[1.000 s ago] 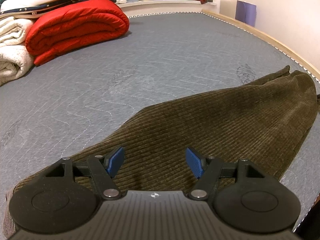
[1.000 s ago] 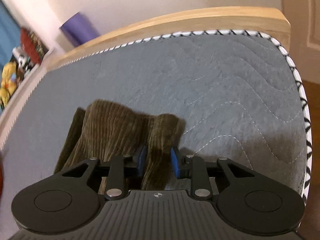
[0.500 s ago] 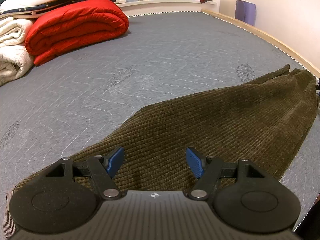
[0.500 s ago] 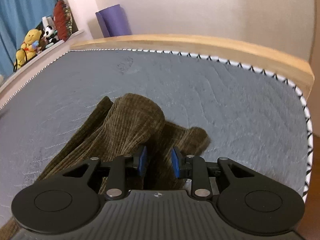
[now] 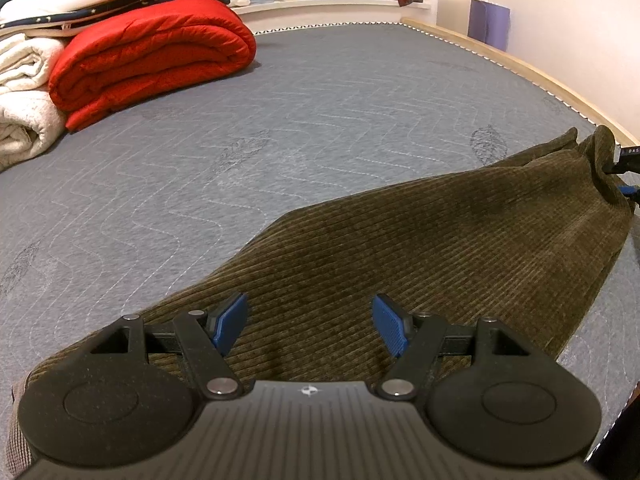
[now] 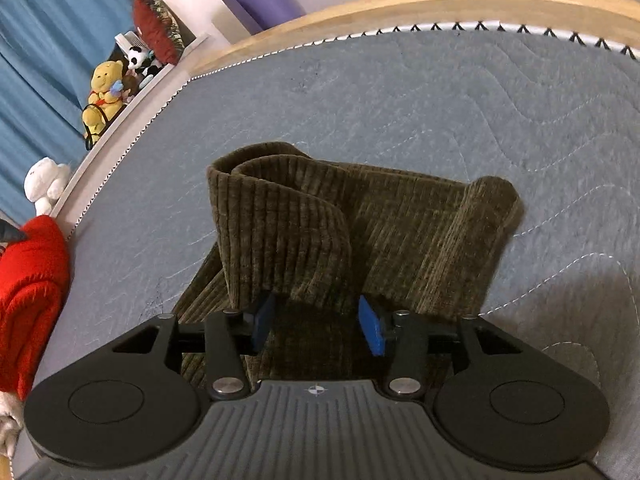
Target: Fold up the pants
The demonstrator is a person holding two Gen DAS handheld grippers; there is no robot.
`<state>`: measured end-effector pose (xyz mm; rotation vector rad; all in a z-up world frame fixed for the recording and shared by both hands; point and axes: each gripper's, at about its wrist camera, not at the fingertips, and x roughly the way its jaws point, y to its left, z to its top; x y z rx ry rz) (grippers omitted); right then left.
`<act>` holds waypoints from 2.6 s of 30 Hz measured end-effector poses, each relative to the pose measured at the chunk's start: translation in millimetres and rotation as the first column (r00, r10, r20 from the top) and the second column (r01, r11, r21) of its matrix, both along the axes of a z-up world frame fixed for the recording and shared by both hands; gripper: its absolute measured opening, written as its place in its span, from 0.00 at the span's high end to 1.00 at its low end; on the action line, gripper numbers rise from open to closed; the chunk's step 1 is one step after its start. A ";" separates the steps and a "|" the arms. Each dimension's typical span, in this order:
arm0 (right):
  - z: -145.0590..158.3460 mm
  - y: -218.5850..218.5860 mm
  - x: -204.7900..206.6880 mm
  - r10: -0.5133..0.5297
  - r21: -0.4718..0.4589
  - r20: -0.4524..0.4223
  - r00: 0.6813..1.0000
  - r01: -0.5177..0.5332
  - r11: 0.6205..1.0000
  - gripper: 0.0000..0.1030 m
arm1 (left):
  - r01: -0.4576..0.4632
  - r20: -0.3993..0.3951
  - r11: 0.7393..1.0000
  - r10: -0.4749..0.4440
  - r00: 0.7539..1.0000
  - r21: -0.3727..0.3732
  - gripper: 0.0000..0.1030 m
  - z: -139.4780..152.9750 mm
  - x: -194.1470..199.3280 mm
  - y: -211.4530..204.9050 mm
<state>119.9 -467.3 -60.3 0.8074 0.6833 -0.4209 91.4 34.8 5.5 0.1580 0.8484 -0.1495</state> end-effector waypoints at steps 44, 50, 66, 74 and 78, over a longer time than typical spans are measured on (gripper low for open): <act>-0.6 60.0 96.7 0.206 -0.287 -0.152 0.967 -0.242 0.927 0.36 | -0.027 -0.034 0.999 0.028 0.999 0.020 0.27 -14.8 14.2 11.6; -6.9 66.4 118.8 0.122 -0.437 -0.253 0.960 -0.226 0.870 0.93 | -0.039 -0.036 0.999 0.039 0.999 0.020 0.27 -15.4 19.8 15.4; 8.2 32.2 110.9 0.062 -0.439 0.000 0.998 -0.056 0.897 0.76 | -0.048 -0.025 0.998 0.049 0.998 0.035 0.27 -12.0 17.9 13.4; 31.2 -54.3 22.3 -0.249 -0.327 0.096 0.964 0.266 0.907 0.49 | -0.031 -0.001 0.999 0.031 1.000 0.028 0.27 -5.6 4.9 9.8; 10.7 -72.9 -2.8 -0.250 -0.152 0.025 0.968 0.251 0.956 0.49 | -0.024 -0.001 0.999 0.024 1.000 0.040 0.27 -7.2 1.6 7.5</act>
